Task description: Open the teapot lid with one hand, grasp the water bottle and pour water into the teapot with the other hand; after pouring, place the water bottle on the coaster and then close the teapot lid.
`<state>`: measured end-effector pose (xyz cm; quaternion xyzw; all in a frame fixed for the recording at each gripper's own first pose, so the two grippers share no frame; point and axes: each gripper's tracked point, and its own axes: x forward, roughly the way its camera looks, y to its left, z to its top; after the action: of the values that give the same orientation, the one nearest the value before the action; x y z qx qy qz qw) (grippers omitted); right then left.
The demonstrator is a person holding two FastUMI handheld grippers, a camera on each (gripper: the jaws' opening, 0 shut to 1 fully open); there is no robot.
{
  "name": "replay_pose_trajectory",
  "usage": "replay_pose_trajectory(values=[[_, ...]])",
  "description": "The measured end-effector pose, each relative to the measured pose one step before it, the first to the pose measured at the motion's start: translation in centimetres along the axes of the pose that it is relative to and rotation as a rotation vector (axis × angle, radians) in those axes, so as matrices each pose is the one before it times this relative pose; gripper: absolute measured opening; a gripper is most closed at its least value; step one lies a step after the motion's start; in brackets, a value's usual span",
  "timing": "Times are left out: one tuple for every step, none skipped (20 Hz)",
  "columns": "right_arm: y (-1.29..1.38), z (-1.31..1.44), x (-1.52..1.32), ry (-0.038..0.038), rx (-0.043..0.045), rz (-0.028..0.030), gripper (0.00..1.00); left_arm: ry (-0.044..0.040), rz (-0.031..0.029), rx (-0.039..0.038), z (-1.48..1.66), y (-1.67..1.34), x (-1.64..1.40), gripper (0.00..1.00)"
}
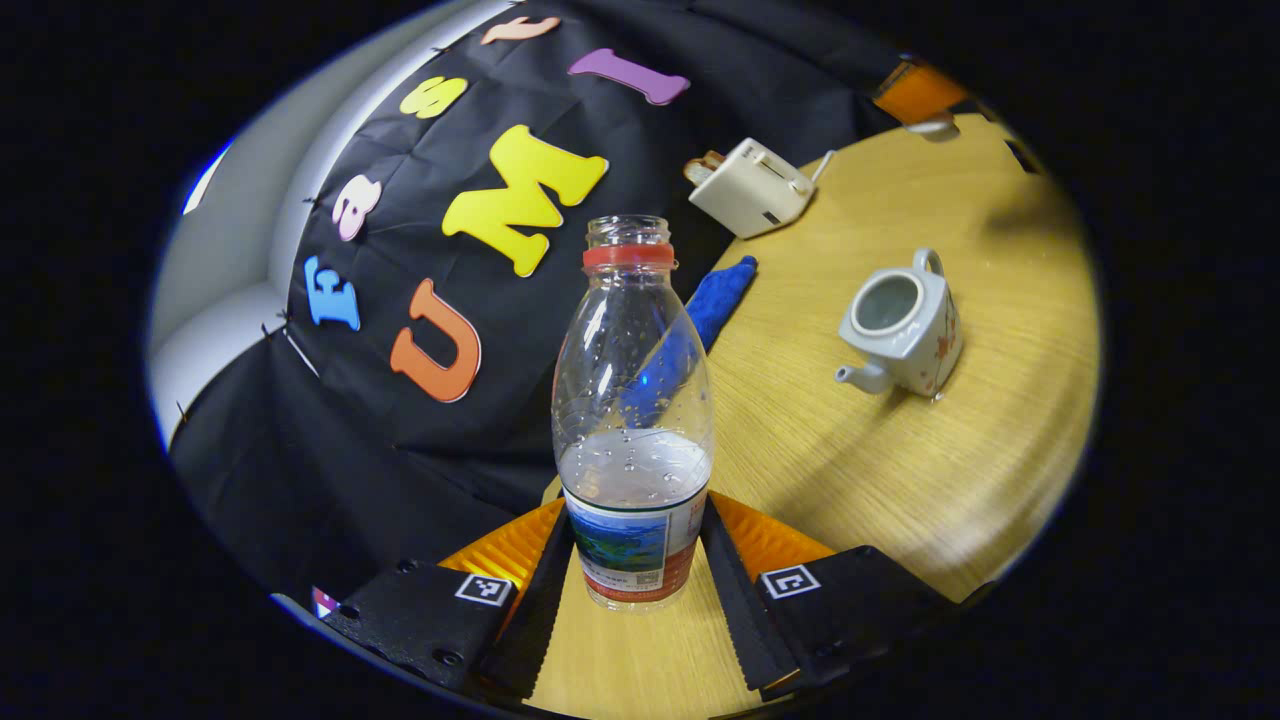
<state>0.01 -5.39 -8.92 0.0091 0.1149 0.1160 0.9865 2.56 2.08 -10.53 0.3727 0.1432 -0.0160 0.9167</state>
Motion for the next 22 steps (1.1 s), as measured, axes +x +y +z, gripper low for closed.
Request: replay_pose_trajectory(values=[[0.351,0.114,0.085,-0.00334,0.00014,0.00435,0.0,-0.00955,-0.02014,-0.09665,0.014,-0.179,-0.052,0.75],[0.422,0.14,0.143,-0.00122,-0.00077,0.00504,0.0,-0.01452,-0.01825,-0.0968,0.212,-0.125,0.024,0.75],[0.415,0.141,0.108,-0.00181,-0.00119,0.00431,0.0,-0.00962,-0.00712,-0.0962,0.103,0.203,-0.048,0.75],[0.448,0.056,0.153,0.0011,-0.00185,0.00481,0.0,-0.00918,-0.00381,-0.09278,0.153,0.407,0.039,0.75],[0.424,0.033,0.095,0.00169,-0.00257,0.00438,0.0,-0.00626,-0.00556,-0.08707,0.003,0.276,0.14,0.75],[0.428,0.095,0.059,0.00028,-0.00444,0.00253,0.0,-0.01125,0.00069,-0.07729,0.253,0.305,0.057,0.75],[0.233,-0.04,0.031,-0.00032,-0.00203,0.00152,0.0,-0.01974,0.00352,-0.06396,0.393,0.493,0.378,0.76],[0.311,0.019,0.087,-0.00368,0.00186,0.00086,0.0,-0.02548,0.0018,-0.0488,0.629,0.236,0.671,0.76],[0.171,-0.091,0.11,0.0006,0.00362,-0.00118,0.0,-0.0223,-0.00713,-0.04801,0.612,0.118,0.58,0.75],[0.388,-0.134,0.233,0.00485,-0.00039,0.00071,0.0,-0.01346,-0.01018,-0.03823,0.256,0.066,0.836,0.76],[0.232,-0.36,0.234,0.00672,-0.00059,-0.00246,0.0,-0.00821,-0.01222,-0.02202,0.215,-0.017,0.904,0.76],[0.278,-0.203,0.133,0.00576,0.00362,0.00131,0.0,-0.01324,-0.00924,-0.01504,0.322,0.32,0.777,0.76],[0.222,-0.257,0.046,0.00254,0.0024,0.00071,0.0,-0.00486,-0.00192,-0.00918,0.156,0.278,0.941,0.76],[0.15,-0.121,-0.017,0.00132,-0.00012,-0.00146,0.0,-0.00097,-0.00409,-0.003,0.129,0.26,0.745,0.76],[0.037,-0.043,0.032,0.00075,0.00081,-0.00317,0.0,0.00319,-0.00496,0.00291,0.078,0.141,0.926,0.76],[-0.089,-0.105,0.051,0.00157,0.0023,-0.0035,0.0,0.00392,-0.00246,0.01051,-0.048,0.255,0.9,0.76],[-0.123,-0.116,-0.007,0.00223,-0.00024,-0.00388,0.0,0.0041,0.00274,0.0142,-0.142,0.174,0.894,0.76],[-0.159,-0.036,0.022,0.0019,-0.0016,-0.00578,0.0,0.00058,-0.00176,0.01025,-0.12,0.194,0.8,0.76],[-0.2,-0.017,0.012,0.00109,-0.00063,-0.00533,0.0,0.00414,-0.00827,0.00885,-0.27,0.165,0.797,0.76],[-0.146,0.0,-0.011,0.00108,0.00028,-0.00498,0.0,-0.00014,-0.00804,0.0065,-0.2,0.099,0.906,0.76],[-0.121,-0.046,-0.083,0.00048,-0.00277,-0.00582,0.0,0.00806,0.00292,-0.00156,-0.416,0.409,0.908,0.76],[-0.32,-0.087,-0.05,0.0004,-0.00308,-0.00893,0.0,0.00877,0.00481,-0.0078,-0.646,0.424,0.804,0.76]])
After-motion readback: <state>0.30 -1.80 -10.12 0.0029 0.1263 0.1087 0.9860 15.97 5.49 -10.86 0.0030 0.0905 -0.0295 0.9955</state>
